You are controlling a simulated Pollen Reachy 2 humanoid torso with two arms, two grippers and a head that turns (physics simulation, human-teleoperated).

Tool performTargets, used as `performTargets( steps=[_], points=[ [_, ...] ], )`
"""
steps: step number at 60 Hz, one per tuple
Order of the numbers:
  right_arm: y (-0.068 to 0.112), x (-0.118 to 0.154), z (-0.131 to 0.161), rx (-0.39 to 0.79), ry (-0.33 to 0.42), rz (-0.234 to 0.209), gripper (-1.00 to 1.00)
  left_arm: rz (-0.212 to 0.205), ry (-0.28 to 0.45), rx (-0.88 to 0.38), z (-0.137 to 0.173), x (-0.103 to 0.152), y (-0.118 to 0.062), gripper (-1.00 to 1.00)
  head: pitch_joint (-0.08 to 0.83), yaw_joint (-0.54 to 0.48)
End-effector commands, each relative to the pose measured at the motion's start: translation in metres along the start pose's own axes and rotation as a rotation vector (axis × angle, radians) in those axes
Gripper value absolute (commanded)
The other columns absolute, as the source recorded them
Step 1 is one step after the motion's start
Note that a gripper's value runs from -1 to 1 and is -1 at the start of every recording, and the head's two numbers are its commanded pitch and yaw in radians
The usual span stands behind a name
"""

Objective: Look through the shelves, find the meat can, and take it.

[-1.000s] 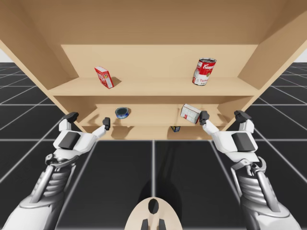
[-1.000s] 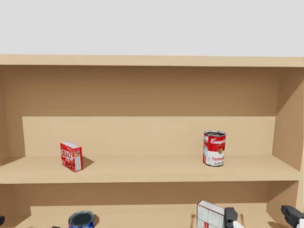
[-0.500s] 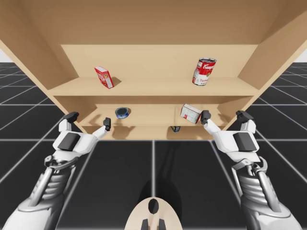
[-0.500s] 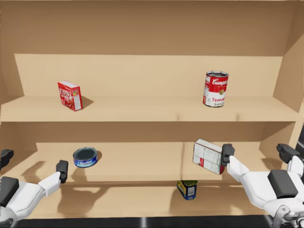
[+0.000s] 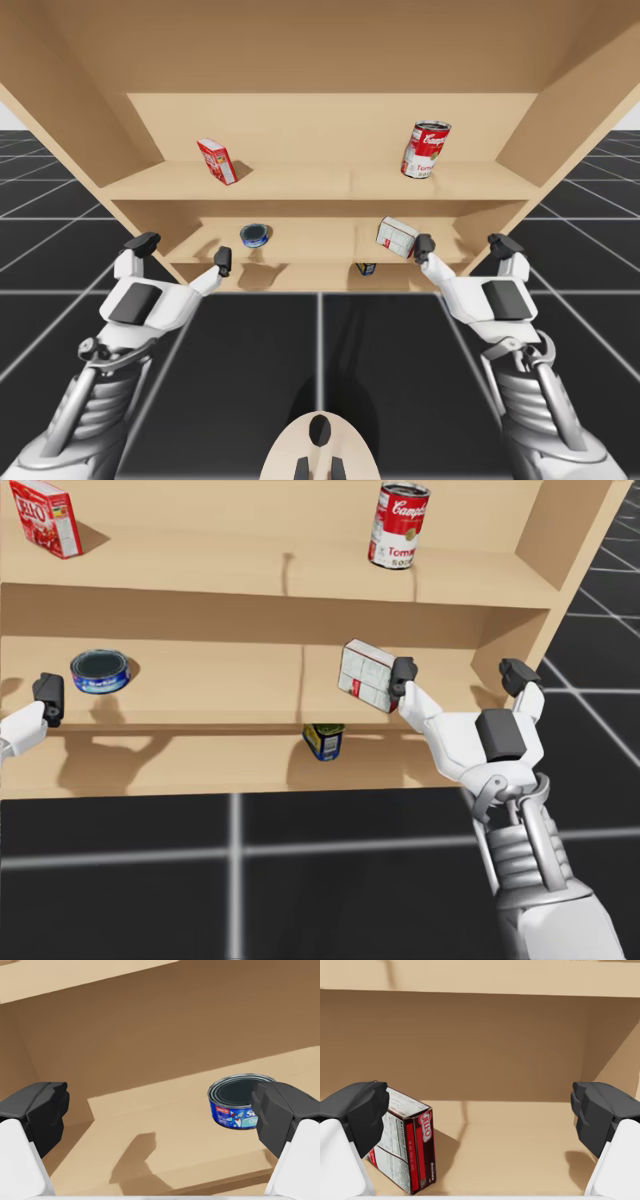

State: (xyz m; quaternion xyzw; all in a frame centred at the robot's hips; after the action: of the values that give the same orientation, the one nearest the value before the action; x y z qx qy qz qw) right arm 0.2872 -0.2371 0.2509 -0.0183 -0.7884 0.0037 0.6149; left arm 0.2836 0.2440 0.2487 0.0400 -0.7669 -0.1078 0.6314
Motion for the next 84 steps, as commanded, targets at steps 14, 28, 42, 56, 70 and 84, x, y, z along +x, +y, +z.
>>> performTargets(
  steps=[14, 28, 42, 56, 70, 84],
  points=[
    [0.032, -0.003, 0.079, 0.176, 0.15, -0.053, -1.0, 0.018, -0.009, -0.005, 0.003, 0.003, 0.0, -1.0, 0.558, -0.2],
    [0.053, -0.055, 0.103, 0.277, 0.257, -0.091, -1.0, 0.024, -0.015, -0.007, 0.003, 0.003, 0.002, -1.0, 0.552, -0.19],
    [0.069, -0.091, 0.06, 0.276, 0.315, -0.14, -1.0, 0.023, -0.015, -0.007, 0.003, 0.003, 0.001, -1.0, 0.552, -0.18],
    [0.09, -0.11, 0.016, 0.265, 0.334, -0.082, -1.0, 0.02, -0.011, -0.007, 0.004, 0.002, 0.001, -1.0, 0.558, -0.17],
    [0.105, -0.134, -0.031, 0.238, 0.396, -0.061, -1.0, 0.017, -0.008, -0.008, 0.005, 0.002, -0.001, -1.0, 0.571, -0.17],
    [0.116, -0.156, -0.06, 0.244, 0.444, -0.049, -1.0, 0.018, -0.009, -0.009, 0.005, 0.002, -0.002, -1.0, 0.579, -0.16]
  ],
)
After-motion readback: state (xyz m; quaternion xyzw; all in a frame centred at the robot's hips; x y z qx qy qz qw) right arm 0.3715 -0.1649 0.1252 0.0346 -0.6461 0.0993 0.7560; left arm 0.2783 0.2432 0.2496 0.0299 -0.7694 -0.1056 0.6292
